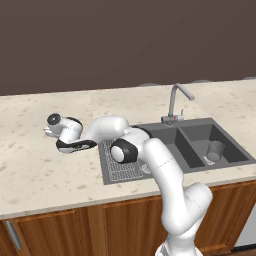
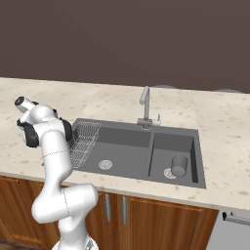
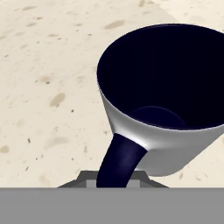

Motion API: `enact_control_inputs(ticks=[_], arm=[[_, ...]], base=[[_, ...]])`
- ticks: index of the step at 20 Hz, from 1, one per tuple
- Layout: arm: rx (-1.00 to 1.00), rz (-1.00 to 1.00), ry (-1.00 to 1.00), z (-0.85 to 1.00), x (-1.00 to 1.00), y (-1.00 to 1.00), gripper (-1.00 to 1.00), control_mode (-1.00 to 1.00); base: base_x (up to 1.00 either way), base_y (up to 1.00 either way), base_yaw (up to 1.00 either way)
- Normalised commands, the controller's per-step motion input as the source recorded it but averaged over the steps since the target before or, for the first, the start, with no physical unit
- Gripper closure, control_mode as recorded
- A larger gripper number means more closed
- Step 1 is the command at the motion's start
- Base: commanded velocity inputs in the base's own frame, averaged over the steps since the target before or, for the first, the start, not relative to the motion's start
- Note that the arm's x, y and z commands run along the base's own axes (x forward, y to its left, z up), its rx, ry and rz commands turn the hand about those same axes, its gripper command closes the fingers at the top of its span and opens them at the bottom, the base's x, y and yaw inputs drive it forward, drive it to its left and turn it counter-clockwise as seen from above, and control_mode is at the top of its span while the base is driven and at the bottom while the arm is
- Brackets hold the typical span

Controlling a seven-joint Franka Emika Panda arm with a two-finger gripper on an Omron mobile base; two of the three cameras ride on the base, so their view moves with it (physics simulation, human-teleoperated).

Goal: Move any existing items from the left basin to the right basin for drying. Then move the mug from the counter to the left basin of the sink for washing.

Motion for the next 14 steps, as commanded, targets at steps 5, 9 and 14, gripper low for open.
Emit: enact_control_inputs(ticks=[5,9,14], arm=[[0.0,0.0,0.02,-0.01,0.0,0.0,1.0,-1.0],[0.0,0.0,0.0,0.02,-0.03,0.0,1.0,-1.0],[0.0,-0.03,-0.01,0.28,-0.2,-0.03,1.0,-1.0]], base=[[0.0,0.0,0.0],[0.0,0.0,0.0],[0.0,0.0,0.0]])
